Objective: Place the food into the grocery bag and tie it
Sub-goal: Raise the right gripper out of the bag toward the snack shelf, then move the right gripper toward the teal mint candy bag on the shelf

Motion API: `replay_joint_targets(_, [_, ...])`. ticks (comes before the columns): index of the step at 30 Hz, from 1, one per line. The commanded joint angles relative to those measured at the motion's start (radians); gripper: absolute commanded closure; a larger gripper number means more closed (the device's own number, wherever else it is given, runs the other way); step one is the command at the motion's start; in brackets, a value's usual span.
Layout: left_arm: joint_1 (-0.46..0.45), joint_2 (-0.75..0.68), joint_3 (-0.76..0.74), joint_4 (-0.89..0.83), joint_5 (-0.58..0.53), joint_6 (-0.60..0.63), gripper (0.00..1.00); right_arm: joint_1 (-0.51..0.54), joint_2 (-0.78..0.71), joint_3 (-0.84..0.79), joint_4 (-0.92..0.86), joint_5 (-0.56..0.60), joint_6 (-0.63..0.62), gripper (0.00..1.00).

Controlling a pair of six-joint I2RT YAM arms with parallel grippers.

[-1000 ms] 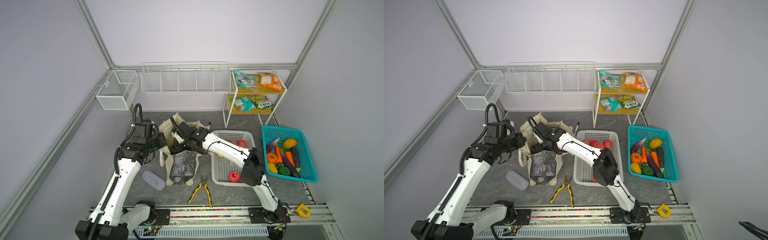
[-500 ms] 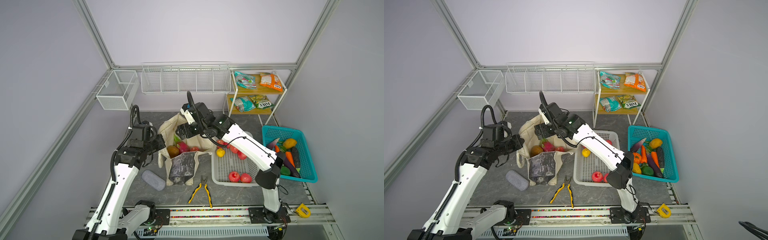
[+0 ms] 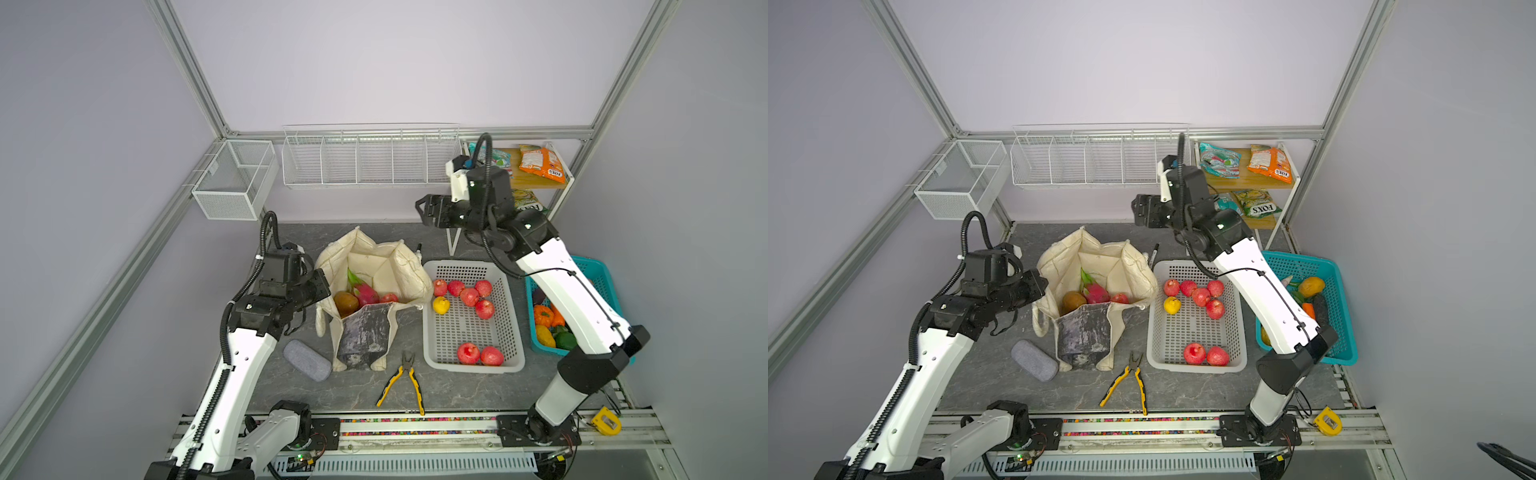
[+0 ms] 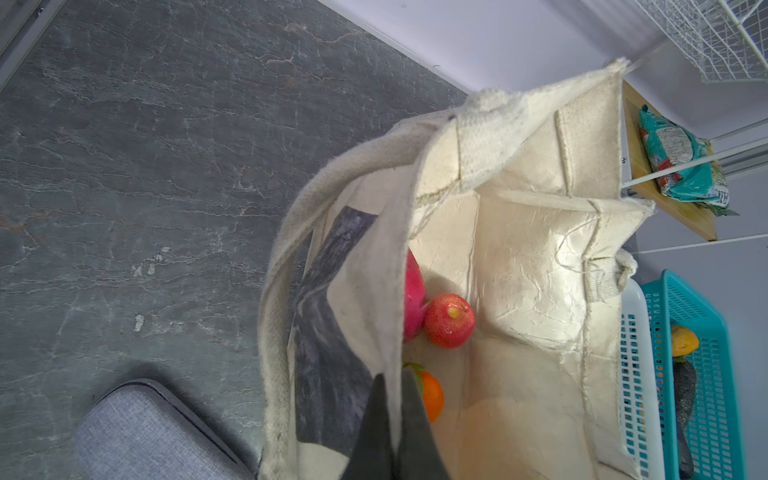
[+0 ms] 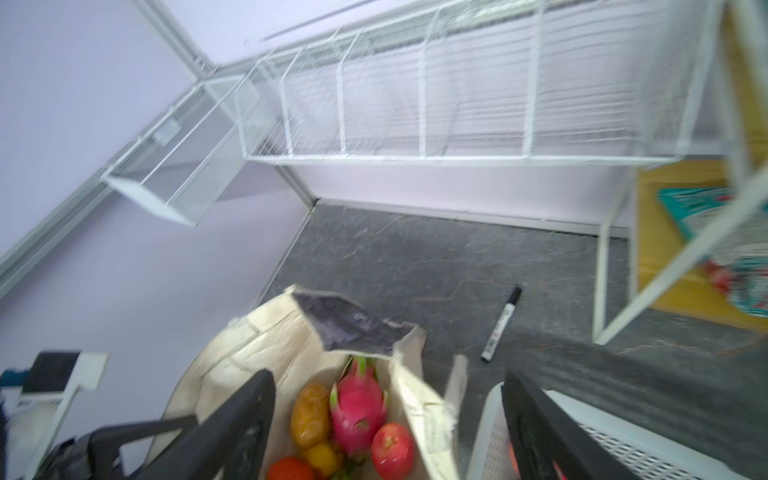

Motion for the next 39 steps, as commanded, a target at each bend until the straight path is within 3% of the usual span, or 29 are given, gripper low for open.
replay_joint_targets(1, [-0.005, -0.018, -0.01, 0.006, -0.009, -0.01, 1.0, -0.095, -0.057, -0.067, 0.1, -0.01, 0.088, 0.12])
replay_joint_targets(8, [-0.005, -0.007, -0.002, 0.017, -0.008, -0.017, 1.0, -0.331, -0.079, -0.1, 0.195, -0.095, 0.301, 0.12])
replay_joint_targets(19, [-0.005, 0.023, 0.02, 0.029, -0.003, -0.008, 1.0, -0.548, 0.0, -0.078, 0.394, -0.216, 0.548, 0.12])
replay_joint_targets(25, [-0.005, 0.03, 0.025, 0.03, -0.003, -0.004, 1.0, -0.597, 0.078, -0.019, 0.422, -0.273, 0.658, 0.12])
replay_joint_targets(36, [-0.005, 0.026, 0.025, 0.035, -0.002, -0.005, 1.0, -0.603, 0.203, 0.121, 0.33, -0.322, 0.702, 0.12])
replay_joint_targets(39, [-0.005, 0.025, 0.026, 0.035, -0.005, -0.007, 1.0, -0.604, 0.226, 0.135, 0.314, -0.336, 0.713, 0.08])
